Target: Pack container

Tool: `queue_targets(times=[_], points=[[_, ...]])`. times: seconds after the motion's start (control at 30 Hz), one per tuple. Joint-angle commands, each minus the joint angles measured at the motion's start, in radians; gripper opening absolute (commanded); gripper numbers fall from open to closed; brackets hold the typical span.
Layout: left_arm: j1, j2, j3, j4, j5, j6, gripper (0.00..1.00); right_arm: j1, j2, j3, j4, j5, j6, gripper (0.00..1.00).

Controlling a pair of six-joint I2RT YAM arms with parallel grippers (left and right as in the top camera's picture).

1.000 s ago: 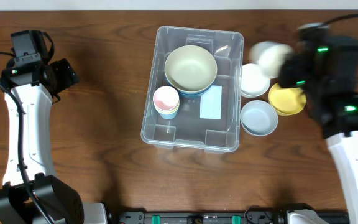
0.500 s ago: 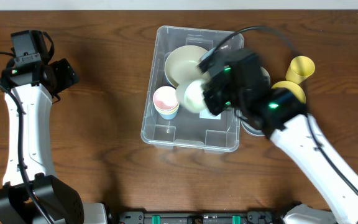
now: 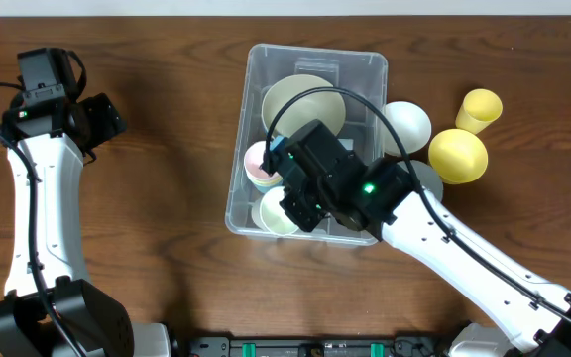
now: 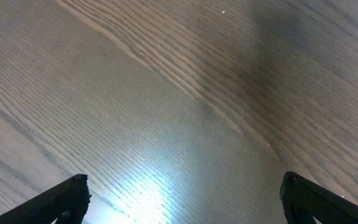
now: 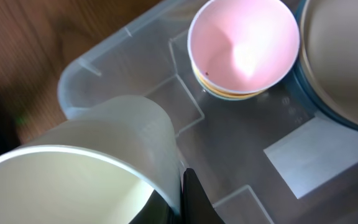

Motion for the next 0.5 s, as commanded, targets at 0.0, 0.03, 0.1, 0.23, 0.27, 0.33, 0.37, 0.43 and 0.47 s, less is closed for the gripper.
queue_targets(times=[0.0,0.03,0.1,0.23,0.27,0.33,0.37,0.43,0.47], points=[[0.003,-0.022,0.026,0.001,-0.012,0.009,0.98,0.018,0.015,0.005,-0.005,0.033,0.014,0.01],[0.003,-0.022,0.026,0.001,-0.012,0.009,0.98,0.018,0.019,0.005,0.0,0.046,0.014,0.01],[0.003,-0.022,0.026,0.001,-0.012,0.009,0.98,0.018,0.027,0.005,0.015,0.077,0.014,0.01],[0.003,-0.022,0.026,0.001,-0.012,0.009,0.98,0.017,0.048,0.005,0.039,0.084,0.014,0.01],[0.003,-0.022,0.026,0.001,-0.012,0.009,0.98,0.017,0.056,0.005,0.039,0.084,0.014,0.01],[0.003,-0.022,0.026,0.001,-0.012,0.009,0.98,0.017,0.074,0.005,0.036,0.084,0.014,0.01],[0.003,-0.022,0.026,0.001,-0.012,0.009,0.98,0.017,0.084,0.005,0.034,0.084,0.014,0.01],[0.003,-0.022,0.026,0.001,-0.012,0.009,0.98,0.018,0.105,0.005,0.033,0.082,0.014,0.07],[0.003,-0.022,0.026,0.001,-0.012,0.009,0.98,0.018,0.118,0.005,0.034,0.082,0.014,0.21]])
